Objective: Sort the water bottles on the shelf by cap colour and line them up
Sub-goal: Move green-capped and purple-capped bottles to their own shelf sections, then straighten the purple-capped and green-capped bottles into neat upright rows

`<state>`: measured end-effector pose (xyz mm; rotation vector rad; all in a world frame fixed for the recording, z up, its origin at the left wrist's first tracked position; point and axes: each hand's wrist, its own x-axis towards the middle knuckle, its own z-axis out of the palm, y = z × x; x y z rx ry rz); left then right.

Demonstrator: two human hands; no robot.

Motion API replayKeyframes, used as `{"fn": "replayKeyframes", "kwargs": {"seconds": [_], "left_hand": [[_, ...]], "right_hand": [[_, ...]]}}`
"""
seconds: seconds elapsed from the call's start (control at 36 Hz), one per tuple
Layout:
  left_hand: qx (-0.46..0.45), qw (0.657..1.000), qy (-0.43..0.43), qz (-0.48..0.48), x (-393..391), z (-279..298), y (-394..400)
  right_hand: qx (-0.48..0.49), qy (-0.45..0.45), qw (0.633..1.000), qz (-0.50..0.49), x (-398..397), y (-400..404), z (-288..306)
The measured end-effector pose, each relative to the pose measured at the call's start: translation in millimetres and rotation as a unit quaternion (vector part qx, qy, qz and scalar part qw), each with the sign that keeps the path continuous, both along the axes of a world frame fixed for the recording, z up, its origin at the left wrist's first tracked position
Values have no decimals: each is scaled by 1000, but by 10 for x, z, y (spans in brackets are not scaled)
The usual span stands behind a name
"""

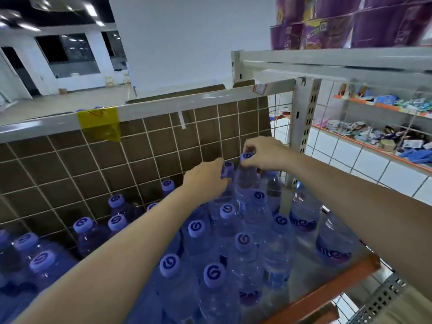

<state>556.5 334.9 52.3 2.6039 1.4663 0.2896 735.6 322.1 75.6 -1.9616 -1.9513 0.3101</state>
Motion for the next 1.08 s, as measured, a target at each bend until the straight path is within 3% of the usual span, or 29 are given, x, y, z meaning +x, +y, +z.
{"fn": "replayKeyframes", "kwargs": {"seconds": [0.11,0.28,0.56,0.64,0.75,0.94,1.08], "left_hand": [[1,998,60,-10,-21,-126,74],[-6,996,86,-18,-17,-283,62],[9,999,41,4,-56,-303,-11],[-5,1000,7,4,-129,-230,-49],[10,1000,-25,0,-279,-104,-158],[67,995,-51,44,-808,179,-376],[89,988,-63,109,-1332,261,-577]], "right_hand": [[-57,-23,998,31,27,39,-76],[-90,-84,991,41,-12,116,-291],[-120,-66,991,5,-30,145,-412],[-125,-120,985,-14,-100,136,-383],[-65,-202,976,-38,-227,96,-327],[40,-103,993,48,-675,145,-101],[32,-70,988,134,-1205,101,-7]]}}
